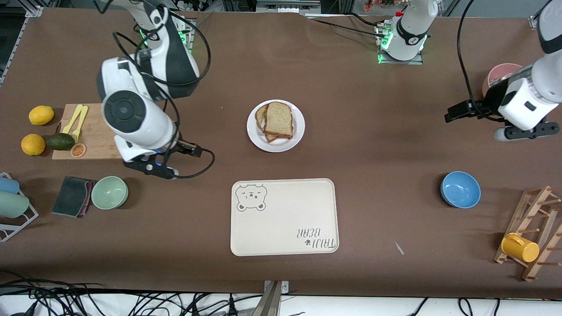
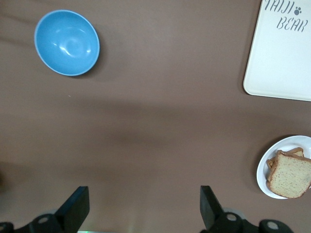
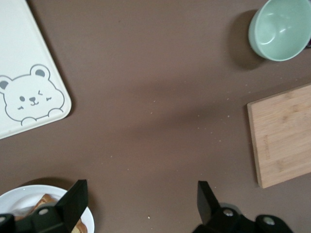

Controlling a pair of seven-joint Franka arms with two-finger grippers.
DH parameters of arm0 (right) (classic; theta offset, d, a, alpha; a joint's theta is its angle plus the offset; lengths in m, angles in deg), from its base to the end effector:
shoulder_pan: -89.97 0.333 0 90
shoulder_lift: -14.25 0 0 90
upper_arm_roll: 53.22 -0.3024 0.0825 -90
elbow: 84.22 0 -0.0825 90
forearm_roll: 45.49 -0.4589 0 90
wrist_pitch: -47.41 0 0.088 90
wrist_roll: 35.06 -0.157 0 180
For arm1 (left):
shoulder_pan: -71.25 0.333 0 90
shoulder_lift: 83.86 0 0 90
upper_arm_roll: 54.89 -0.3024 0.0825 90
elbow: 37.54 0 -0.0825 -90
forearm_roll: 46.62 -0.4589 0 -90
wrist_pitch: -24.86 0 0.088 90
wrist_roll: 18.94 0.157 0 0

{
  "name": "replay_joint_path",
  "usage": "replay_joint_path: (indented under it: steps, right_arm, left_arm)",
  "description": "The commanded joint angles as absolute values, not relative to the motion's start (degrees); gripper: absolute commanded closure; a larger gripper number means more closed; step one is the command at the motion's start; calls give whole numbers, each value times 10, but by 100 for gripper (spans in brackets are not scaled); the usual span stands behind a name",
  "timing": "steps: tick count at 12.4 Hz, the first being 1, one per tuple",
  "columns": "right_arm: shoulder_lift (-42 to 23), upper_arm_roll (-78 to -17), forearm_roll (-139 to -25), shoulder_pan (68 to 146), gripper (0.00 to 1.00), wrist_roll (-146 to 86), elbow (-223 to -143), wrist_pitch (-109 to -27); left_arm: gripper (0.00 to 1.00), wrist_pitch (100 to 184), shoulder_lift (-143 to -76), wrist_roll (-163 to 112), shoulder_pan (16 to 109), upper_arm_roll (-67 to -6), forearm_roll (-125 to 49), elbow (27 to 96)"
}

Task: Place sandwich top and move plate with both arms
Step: 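Draw the right gripper back while the left gripper moves toward the plate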

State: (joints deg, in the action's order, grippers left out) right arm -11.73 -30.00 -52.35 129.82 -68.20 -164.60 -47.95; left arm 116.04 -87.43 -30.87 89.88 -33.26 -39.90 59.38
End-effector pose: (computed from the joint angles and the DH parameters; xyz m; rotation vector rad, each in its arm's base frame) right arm 0.6797 0.2564 0.3686 2.9875 -0.4293 -0.1769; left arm 0.6269 -0.0476 0.4623 3.0017 0.2504 -0.2643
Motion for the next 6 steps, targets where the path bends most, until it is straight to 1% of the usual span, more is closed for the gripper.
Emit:
replay_joint_path:
  steps: [1, 2, 4, 5, 6]
  right_arm:
    - [-74, -290, -547, 1286, 0, -678, -1660, -466]
    - [-69, -290, -560, 1273, 0, -653, -1659, -445]
    - [-58, -298, -566, 1227, 0, -570, -1660, -436]
    - [-50, -304, -566, 1217, 0, -557, -1660, -423]
    - [-41, -306, -565, 1207, 0, -551, -1660, -417]
  left_arm:
    - [0, 1212, -845, -321, 898, -319, -388, 654]
    - [0, 1228, -835, -325, 898, -318, -397, 669]
    - [0, 1229, -834, -330, 897, -312, -427, 670]
    - [0, 1231, -834, -338, 898, -299, -428, 676]
    - [0, 1258, -834, -357, 897, -291, -428, 698]
